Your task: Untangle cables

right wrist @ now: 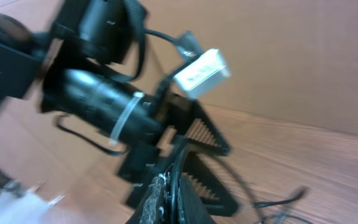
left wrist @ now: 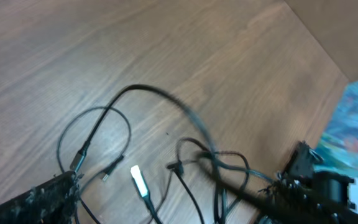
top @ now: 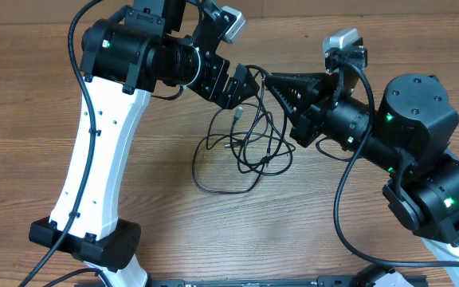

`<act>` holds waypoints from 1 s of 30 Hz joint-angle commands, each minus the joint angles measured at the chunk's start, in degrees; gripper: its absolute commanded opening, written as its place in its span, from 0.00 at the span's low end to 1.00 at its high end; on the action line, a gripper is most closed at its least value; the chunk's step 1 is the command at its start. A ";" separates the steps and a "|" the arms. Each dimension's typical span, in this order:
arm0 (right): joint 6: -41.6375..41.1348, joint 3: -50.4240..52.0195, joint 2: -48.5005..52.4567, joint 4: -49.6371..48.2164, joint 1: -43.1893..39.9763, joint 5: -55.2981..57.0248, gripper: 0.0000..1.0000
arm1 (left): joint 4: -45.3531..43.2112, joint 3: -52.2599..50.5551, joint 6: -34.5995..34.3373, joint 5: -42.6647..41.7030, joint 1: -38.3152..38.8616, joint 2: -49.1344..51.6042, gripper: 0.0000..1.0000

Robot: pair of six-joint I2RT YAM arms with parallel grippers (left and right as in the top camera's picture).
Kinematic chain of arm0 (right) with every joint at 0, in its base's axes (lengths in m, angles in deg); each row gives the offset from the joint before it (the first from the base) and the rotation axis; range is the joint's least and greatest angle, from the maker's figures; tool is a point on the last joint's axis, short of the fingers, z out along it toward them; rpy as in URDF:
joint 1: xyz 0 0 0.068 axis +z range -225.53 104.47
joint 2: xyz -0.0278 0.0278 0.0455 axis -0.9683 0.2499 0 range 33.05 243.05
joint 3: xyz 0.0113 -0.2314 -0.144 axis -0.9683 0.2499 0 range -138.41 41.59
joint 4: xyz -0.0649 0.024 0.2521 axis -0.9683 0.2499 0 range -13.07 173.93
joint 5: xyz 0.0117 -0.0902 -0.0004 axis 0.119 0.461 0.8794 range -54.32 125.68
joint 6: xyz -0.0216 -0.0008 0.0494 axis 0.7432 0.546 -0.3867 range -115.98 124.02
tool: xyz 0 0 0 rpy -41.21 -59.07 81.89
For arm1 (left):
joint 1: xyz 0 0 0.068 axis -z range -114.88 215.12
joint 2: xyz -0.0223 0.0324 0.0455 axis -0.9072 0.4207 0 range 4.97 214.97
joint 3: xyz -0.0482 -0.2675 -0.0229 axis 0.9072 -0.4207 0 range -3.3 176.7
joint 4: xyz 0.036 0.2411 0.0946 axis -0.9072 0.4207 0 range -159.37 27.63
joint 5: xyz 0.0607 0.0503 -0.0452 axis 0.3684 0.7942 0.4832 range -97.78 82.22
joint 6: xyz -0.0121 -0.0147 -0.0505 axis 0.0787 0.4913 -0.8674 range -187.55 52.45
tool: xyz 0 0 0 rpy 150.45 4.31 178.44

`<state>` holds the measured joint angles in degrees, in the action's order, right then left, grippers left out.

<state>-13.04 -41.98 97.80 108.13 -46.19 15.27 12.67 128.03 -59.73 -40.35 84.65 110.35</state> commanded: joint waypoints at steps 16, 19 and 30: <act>-5.90 -2.01 -5.03 -5.73 0.15 -6.69 0.04 | -1.73 0.92 -10.51 16.96 -2.23 0.26 1.00; -5.84 -2.01 -4.96 -7.87 0.15 -6.03 0.04 | -1.46 0.92 -3.74 8.24 -2.25 0.26 1.00; -6.99 -2.01 -4.24 -10.71 0.15 -1.07 0.04 | 2.16 0.92 15.41 -13.35 -2.23 0.26 1.00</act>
<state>-18.90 -42.00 93.76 99.65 -46.19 13.24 14.84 128.01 -48.70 -46.78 82.37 110.35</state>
